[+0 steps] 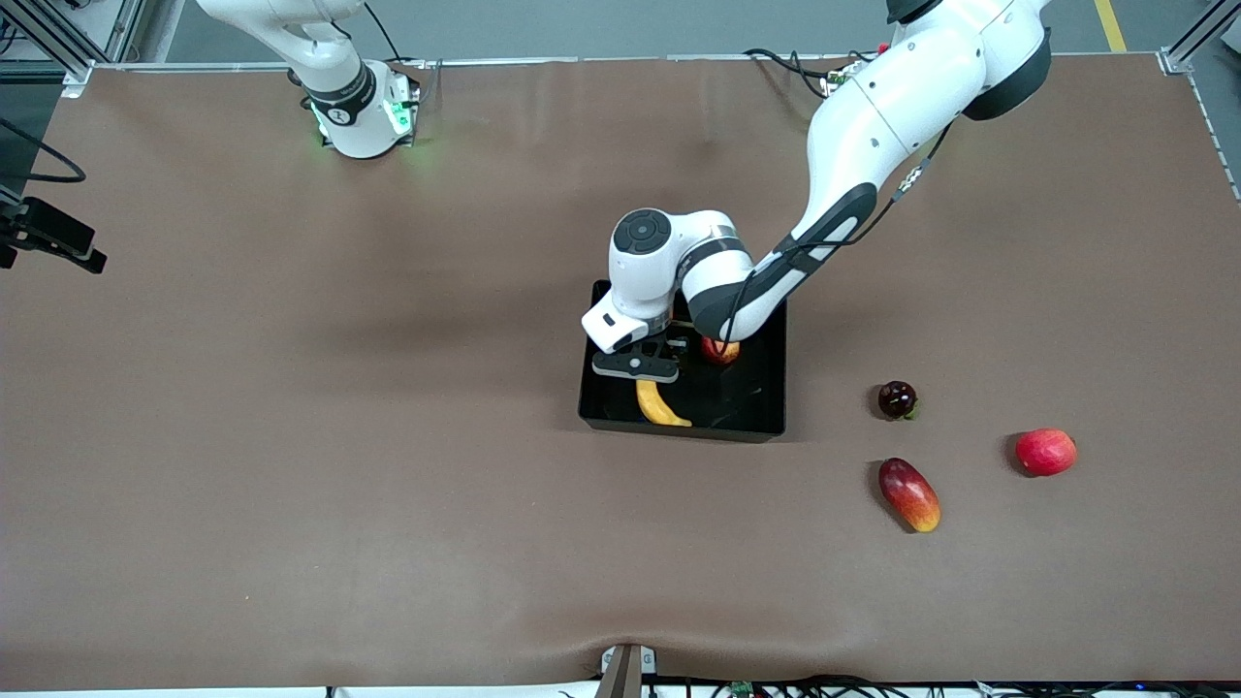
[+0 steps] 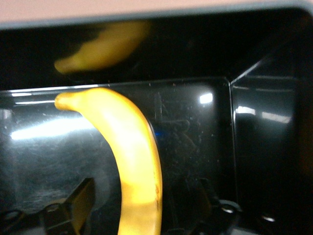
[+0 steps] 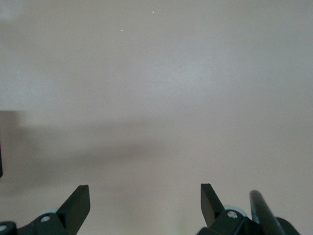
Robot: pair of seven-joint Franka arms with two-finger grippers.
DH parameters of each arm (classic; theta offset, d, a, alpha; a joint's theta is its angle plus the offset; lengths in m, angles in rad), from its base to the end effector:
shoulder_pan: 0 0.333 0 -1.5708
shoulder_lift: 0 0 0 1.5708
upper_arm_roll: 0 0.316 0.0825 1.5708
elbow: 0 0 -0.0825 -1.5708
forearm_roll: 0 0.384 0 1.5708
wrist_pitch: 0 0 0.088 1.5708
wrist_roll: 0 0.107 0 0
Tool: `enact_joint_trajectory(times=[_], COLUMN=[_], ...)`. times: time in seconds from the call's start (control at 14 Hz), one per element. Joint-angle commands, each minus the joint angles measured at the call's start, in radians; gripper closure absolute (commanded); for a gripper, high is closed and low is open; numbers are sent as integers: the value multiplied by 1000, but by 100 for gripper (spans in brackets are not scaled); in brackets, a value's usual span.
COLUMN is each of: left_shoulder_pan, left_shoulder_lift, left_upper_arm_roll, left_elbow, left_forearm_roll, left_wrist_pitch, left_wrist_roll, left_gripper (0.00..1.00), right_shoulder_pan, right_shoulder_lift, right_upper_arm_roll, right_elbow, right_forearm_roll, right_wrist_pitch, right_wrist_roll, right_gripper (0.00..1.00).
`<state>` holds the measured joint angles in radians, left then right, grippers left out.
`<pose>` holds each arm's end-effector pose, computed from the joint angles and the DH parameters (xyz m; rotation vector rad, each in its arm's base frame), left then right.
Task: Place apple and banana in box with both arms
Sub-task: 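Lower the banana into the box beside the apple and open the left gripper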
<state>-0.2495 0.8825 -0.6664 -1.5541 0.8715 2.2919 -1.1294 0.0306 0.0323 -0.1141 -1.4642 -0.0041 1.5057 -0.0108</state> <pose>0.5032 -0.4984 0.2089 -3.1134 0.2292 -0.3127 0.5565 -0.0458 0.6509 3.1313 -0.1142 0.0142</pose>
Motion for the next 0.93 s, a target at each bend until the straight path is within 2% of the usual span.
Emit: enact_joint_trajectory(times=[0.0,0.29,0.5,0.64,0.86], left_shoulder_pan=[16,64,104,204,451], left_shoulder_lift=[-46,-77,-99,-112,-112], left_upper_arm_roll=[-2,-42,-109,-207,-436], left_elbow=[0,49,78,77,74], left_forearm_roll=[15,-43,-86,-100,-101], left_wrist_pitch=[-3,-69,-167,-224,-330], left_wrist_roll=[-18,-16,-16,3,77], left_gripper=[0,0,0,0,0], right_shoulder_pan=[-17,-18,-18,-18,-18], right_shoulder_lift=[1,1,1,1,1], right_upper_arm_roll=[14,14,14,14,14], right_elbow=[12,12,12,12,12], right_forearm_roll=[-14,-8,-7,-7,-5], right_wrist_pitch=[-13,-12,-13,-13,-13], right_wrist_roll=[5,9,9,9,9], right_gripper=[0,0,0,0,0])
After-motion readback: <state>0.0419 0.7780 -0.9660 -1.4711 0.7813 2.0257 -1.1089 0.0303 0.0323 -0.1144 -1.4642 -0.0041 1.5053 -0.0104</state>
